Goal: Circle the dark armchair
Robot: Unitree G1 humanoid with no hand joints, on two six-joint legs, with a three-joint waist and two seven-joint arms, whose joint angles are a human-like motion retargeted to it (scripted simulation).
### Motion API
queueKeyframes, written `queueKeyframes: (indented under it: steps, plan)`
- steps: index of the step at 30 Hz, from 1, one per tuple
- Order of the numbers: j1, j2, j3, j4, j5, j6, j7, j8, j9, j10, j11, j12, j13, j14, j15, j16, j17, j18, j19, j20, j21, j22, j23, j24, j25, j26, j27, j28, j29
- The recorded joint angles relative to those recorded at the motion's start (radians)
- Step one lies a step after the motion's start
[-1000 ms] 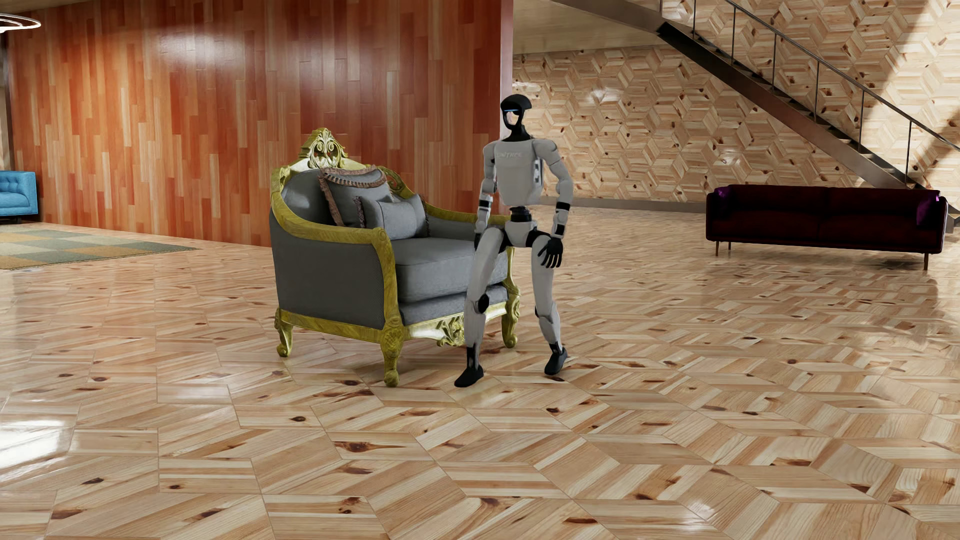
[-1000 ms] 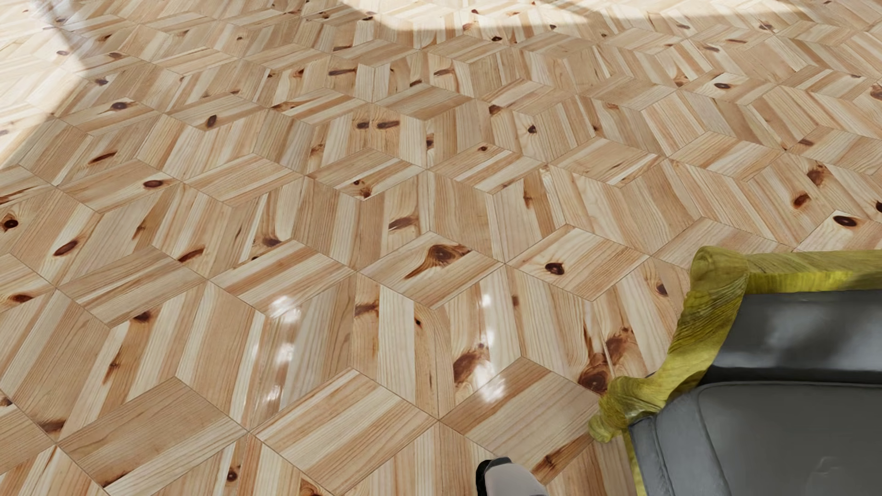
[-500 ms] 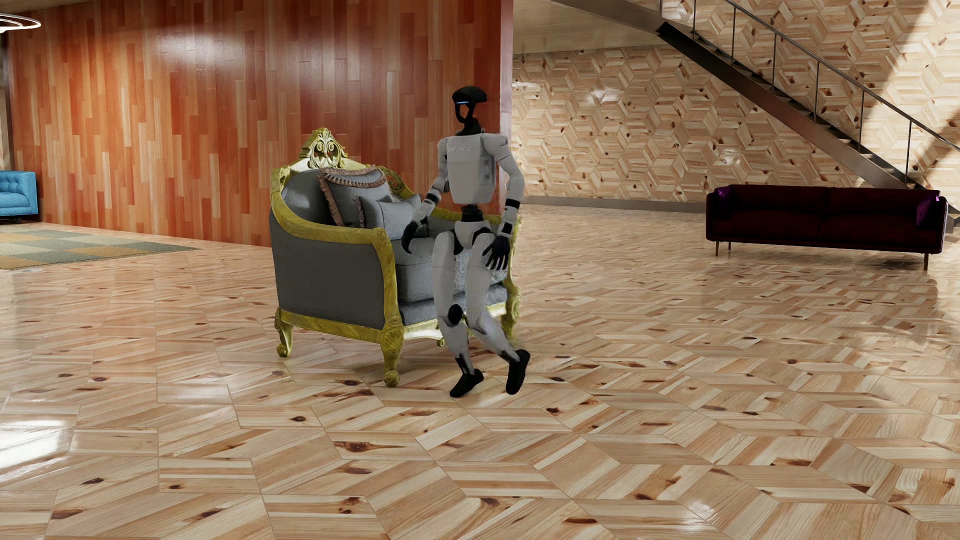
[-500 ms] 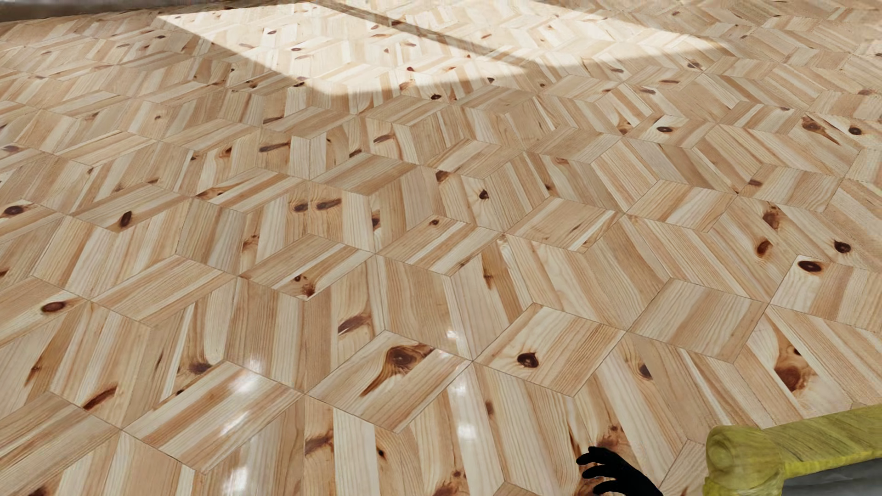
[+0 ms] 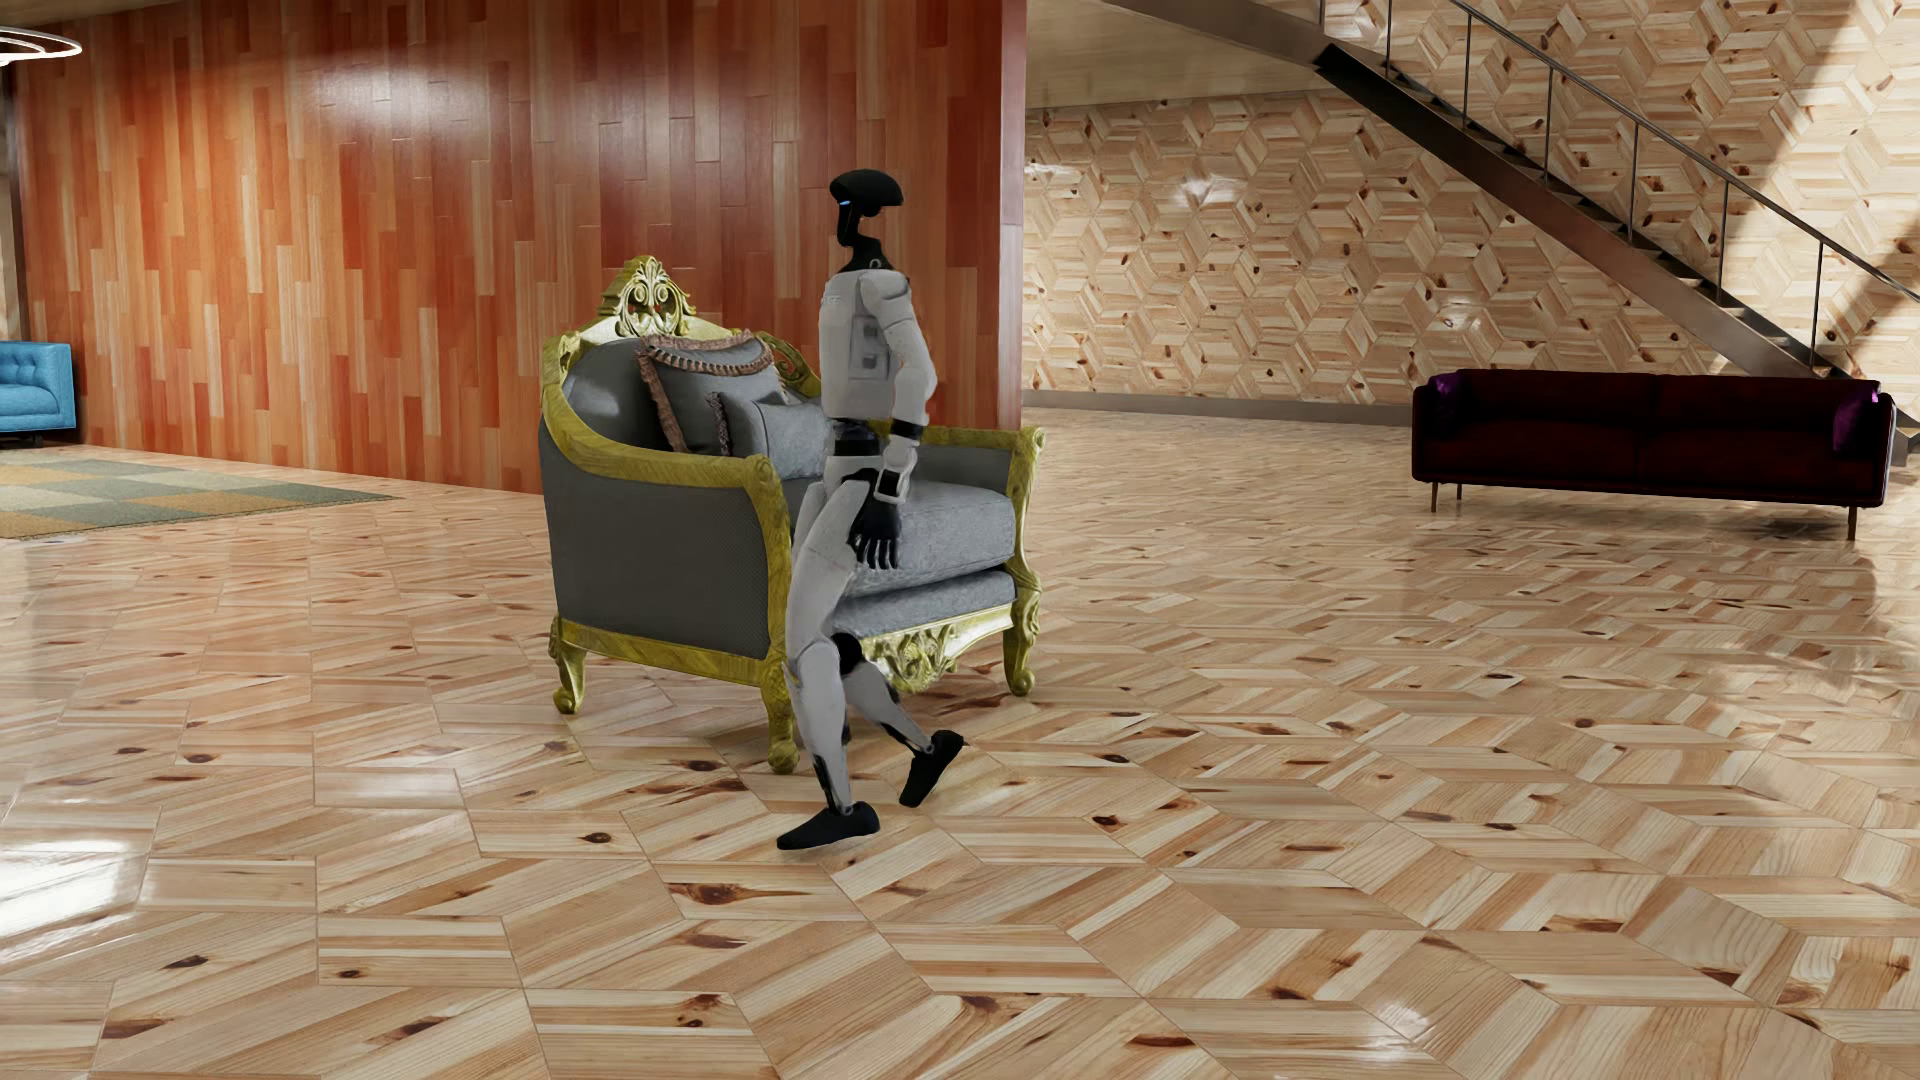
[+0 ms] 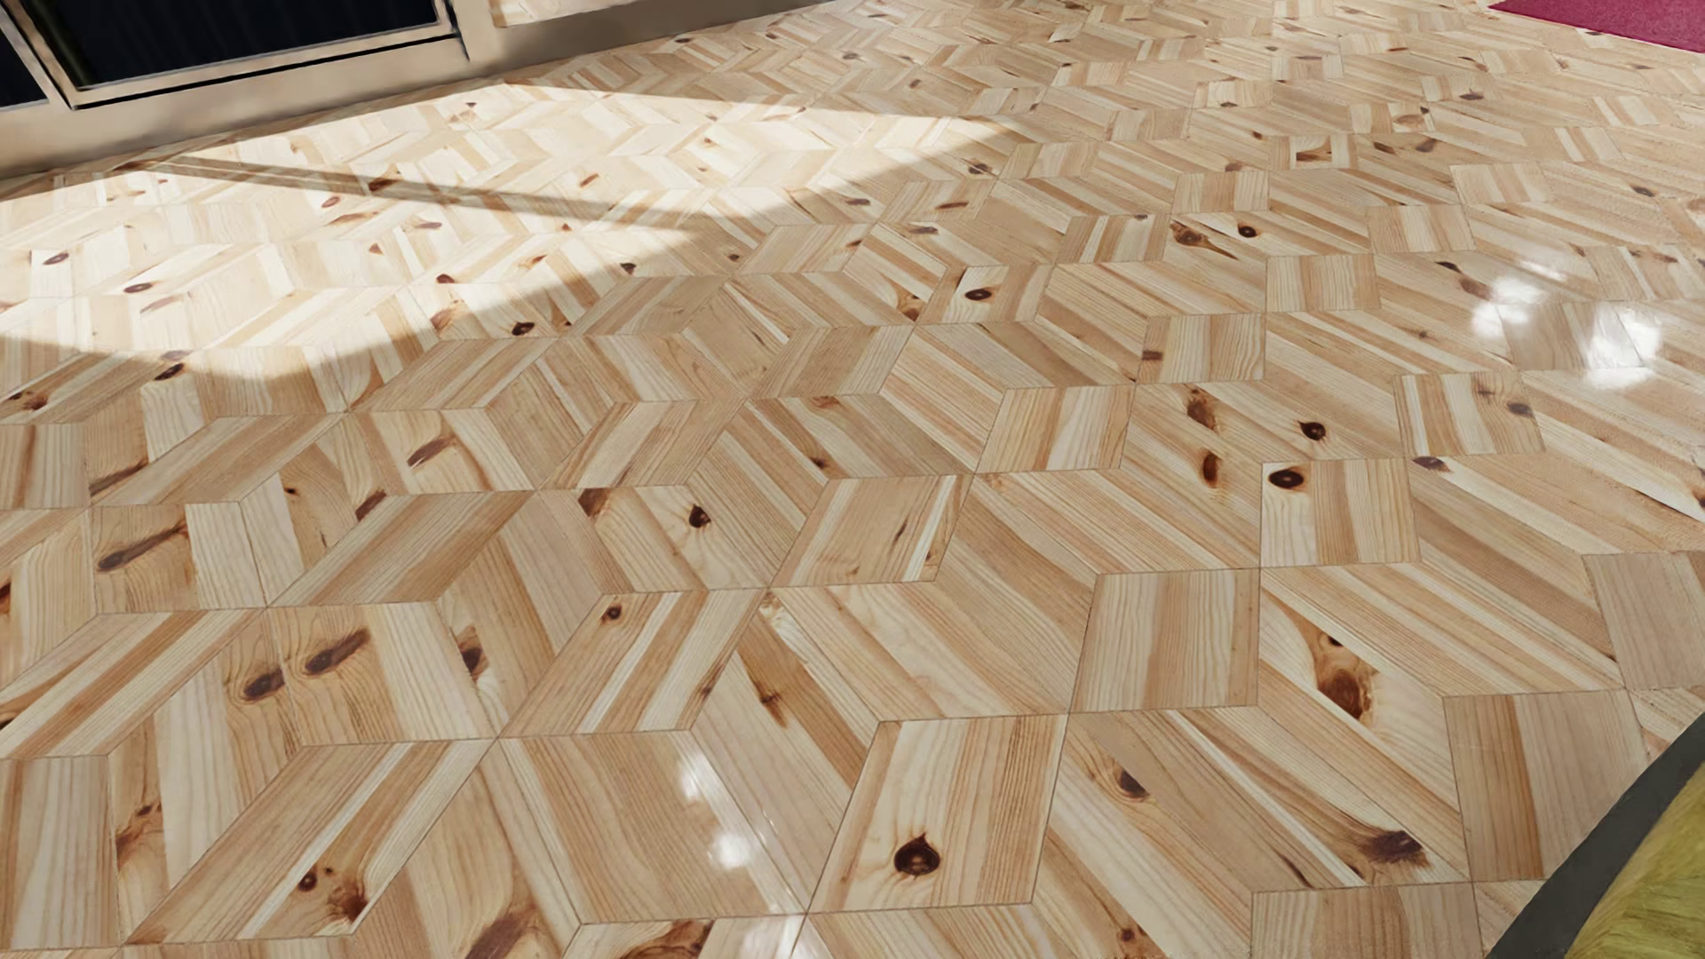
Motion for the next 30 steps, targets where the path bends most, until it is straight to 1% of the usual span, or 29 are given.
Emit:
queueKeyframes:
  steps: [1, 2, 4, 5, 6, 7, 8, 9, 10, 11, 13, 16, 18, 19, 20, 21, 22, 23, 24, 25, 26, 27, 28, 30]
  plan:
    - [0.036, -0.091, -0.012, -0.006, -0.015, -0.009, 0.0, 0.0, -0.004, -0.027, 0.148, 0.007, 0.014, -0.013, 0.06, 0.0, -0.005, 0.0, 0.0, -0.018, 0.008, -0.007, -0.001, 0.0, 0.0, 0.0, 0.0, 0.0, 0.0]
    - [0.073, -0.189, -0.029, -0.01, -0.029, -0.018, 0.0, 0.0, -0.001, -0.052, 0.325, 0.018, 0.02, -0.025, 0.02, 0.007, -0.01, 0.0, 0.0, -0.022, 0.017, -0.031, -0.019, 0.0, 0.0, 0.0, 0.0, 0.0, 0.0]
    - [0.141, -0.348, -0.082, -0.012, -0.043, -0.022, 0.0, 0.0, 0.017, -0.076, 0.659, 0.027, 0.014, -0.05, -0.22, 0.037, -0.014, 0.0, 0.0, -0.02, 0.02, -0.074, -0.081, 0.0, 0.0, 0.0, 0.0, 0.0, 0.0]
    - [0.174, -0.409, -0.114, -0.005, -0.045, -0.015, 0.0, 0.0, 0.028, -0.085, 0.817, 0.02, 0.007, -0.064, -0.303, 0.053, -0.01, 0.0, 0.0, -0.023, 0.012, -0.072, -0.111, 0.0, 0.0, 0.0, 0.0, 0.0, 0.0]
    - [0.209, -0.462, -0.142, 0.004, -0.044, -0.005, 0.0, 0.0, 0.036, -0.094, 0.724, 0.007, -0.001, -0.083, -0.336, 0.068, -0.004, 0.0, 0.0, -0.027, -0.003, -0.055, -0.139, 0.0, 0.0, 0.0, 0.0, 0.0, 0.0]
    - [0.242, -0.506, -0.165, 0.013, -0.041, 0.006, 0.0, 0.0, 0.041, -0.101, 0.672, -0.01, -0.008, -0.103, -0.346, 0.083, 0.003, 0.0, 0.0, -0.029, -0.02, -0.029, -0.164, 0.0, 0.0, 0.0, 0.0, 0.0, 0.0]
    - [0.27, -0.544, -0.183, 0.019, -0.04, 0.016, 0.0, 0.0, 0.045, -0.103, 0.66, -0.025, -0.015, -0.122, -0.352, 0.097, 0.01, 0.0, 0.0, -0.023, -0.032, -0.004, -0.19, 0.0, 0.0, 0.0, 0.0, 0.0, 0.0]
    - [0.292, -0.575, -0.196, 0.023, -0.041, 0.027, 0.0, 0.0, 0.047, -0.102, 0.686, -0.037, -0.022, -0.137, -0.356, 0.112, 0.016, 0.0, 0.0, -0.008, -0.04, 0.014, -0.215, 0.0, 0.0, 0.0, 0.0, 0.0, 0.0]
    - [0.311, -0.6, -0.206, 0.026, -0.044, 0.039, 0.0, 0.0, 0.048, -0.101, 0.773, -0.045, -0.027, -0.152, -0.354, 0.126, 0.021, 0.0, 0.0, 0.014, -0.043, 0.024, -0.237, 0.0, 0.0, 0.0, 0.0, 0.0, 0.0]
    - [0.333, -0.616, -0.21, 0.027, -0.048, 0.049, 0.0, 0.0, 0.049, -0.1, 0.762, -0.053, -0.033, -0.169, -0.344, 0.14, 0.024, 0.0, 0.0, 0.036, -0.042, 0.027, -0.253, 0.0, 0.0, 0.0, 0.0, 0.0, 0.0]
    - [0.386, -0.612, -0.214, 0.026, -0.055, 0.068, 0.0, 0.0, 0.056, -0.104, 0.492, -0.071, -0.043, -0.215, -0.296, 0.163, 0.025, 0.0, 0.0, 0.074, -0.036, 0.024, -0.261, 0.0, 0.0, 0.0, 0.0, 0.0, 0.0]
    - [0.451, -0.568, -0.207, 0.004, -0.063, 0.083, 0.0, 0.0, 0.051, -0.103, 0.026, -0.109, -0.055, -0.297, -0.191, 0.177, 0.016, 0.0, 0.0, 0.112, -0.026, 0.02, -0.239, 0.0, 0.0, 0.0, 0.0, 0.0, 0.0]
    - [0.475, -0.53, -0.211, -0.008, -0.067, 0.09, 0.0, 0.0, 0.038, -0.099, -0.213, -0.13, -0.062, -0.328, -0.175, 0.172, 0.006, 0.0, 0.0, 0.13, -0.017, 0.007, -0.2, 0.0, 0.0, 0.0, 0.0, 0.0, 0.0]
    - [0.483, -0.514, -0.216, -0.009, -0.07, 0.094, 0.0, 0.0, 0.029, -0.096, -0.278, -0.137, -0.064, -0.331, -0.183, 0.166, 0.003, 0.0, 0.0, 0.137, -0.012, -0.005, -0.171, 0.0, 0.0, 0.0, 0.0, 0.0, 0.0]
    - [0.496, -0.502, -0.22, -0.004, -0.073, 0.101, 0.0, 0.0, 0.023, -0.092, -0.29, -0.139, -0.065, -0.322, -0.171, 0.156, -0.001, 0.0, 0.0, 0.145, -0.005, -0.021, -0.137, 0.0, 0.0, 0.0, 0.0, 0.0, 0.0]
    - [0.515, -0.491, -0.217, 0.007, -0.069, 0.111, 0.0, 0.0, 0.022, -0.087, -0.27, -0.137, -0.065, -0.293, -0.134, 0.14, -0.005, 0.0, 0.0, 0.154, 0.008, -0.042, -0.1, 0.0, 0.0, 0.0, 0.0, 0.0, 0.0]
    - [0.532, -0.48, -0.208, 0.021, -0.054, 0.127, 0.0, 0.0, 0.023, -0.08, -0.245, -0.129, -0.067, -0.225, -0.1, 0.118, -0.011, 0.0, 0.0, 0.165, 0.025, -0.064, -0.065, 0.0, 0.0, 0.0, 0.0, 0.0, 0.0]
    - [0.538, -0.468, -0.193, 0.036, -0.031, 0.145, 0.0, 0.0, 0.024, -0.06, -0.223, -0.115, -0.07, -0.106, -0.092, 0.091, -0.016, 0.0, 0.0, 0.174, 0.041, -0.084, -0.035, 0.0, 0.0, 0.0, 0.0, 0.0, 0.0]
    - [0.526, -0.446, -0.18, 0.051, -0.01, 0.159, 0.0, 0.0, 0.021, -0.017, -0.212, -0.097, -0.074, 0.059, -0.104, 0.066, -0.022, 0.0, 0.0, 0.172, 0.046, -0.103, -0.019, 0.0, 0.0, 0.0, 0.0, 0.0, 0.0]
    - [0.494, -0.413, -0.171, 0.066, 0.004, 0.163, 0.0, 0.0, 0.013, 0.056, -0.215, -0.079, -0.077, 0.227, -0.125, 0.049, -0.027, 0.0, 0.0, 0.154, 0.041, -0.124, -0.022, 0.0, 0.0, 0.0, 0.0, 0.0, 0.0]
    - [0.442, -0.376, -0.165, 0.082, 0.012, 0.159, 0.0, 0.0, 0.003, 0.153, -0.227, -0.065, -0.077, 0.347, -0.148, 0.043, -0.031, 0.0, 0.0, 0.127, 0.028, -0.152, -0.047, 0.0, 0.0, 0.0, 0.0, 0.0, 0.0]
    - [0.384, -0.337, -0.159, 0.096, 0.017, 0.151, 0.0, 0.0, -0.003, 0.265, -0.234, -0.058, -0.077, 0.383, -0.171, 0.045, -0.037, 0.0, 0.0, 0.102, 0.016, -0.183, -0.09, 0.0, 0.0, 0.0, 0.0, 0.0, 0.0]
    - [0.329, -0.298, -0.153, 0.105, 0.021, 0.142, 0.0, 0.0, 0.001, 0.378, -0.233, -0.057, -0.079, 0.341, -0.194, 0.052, -0.043, 0.0, 0.0, 0.088, 0.009, -0.206, -0.142, 0.0, 0.0, 0.0, 0.0, 0.0, 0.0]
    - [0.23, -0.218, -0.128, 0.113, 0.036, 0.123, 0.0, 0.0, 0.028, 0.541, -0.235, -0.075, -0.102, 0.214, -0.234, 0.063, -0.049, 0.0, 0.0, 0.094, -0.015, -0.209, -0.225, 0.0, 0.0, 0.0, 0.0, 0.0, 0.0]
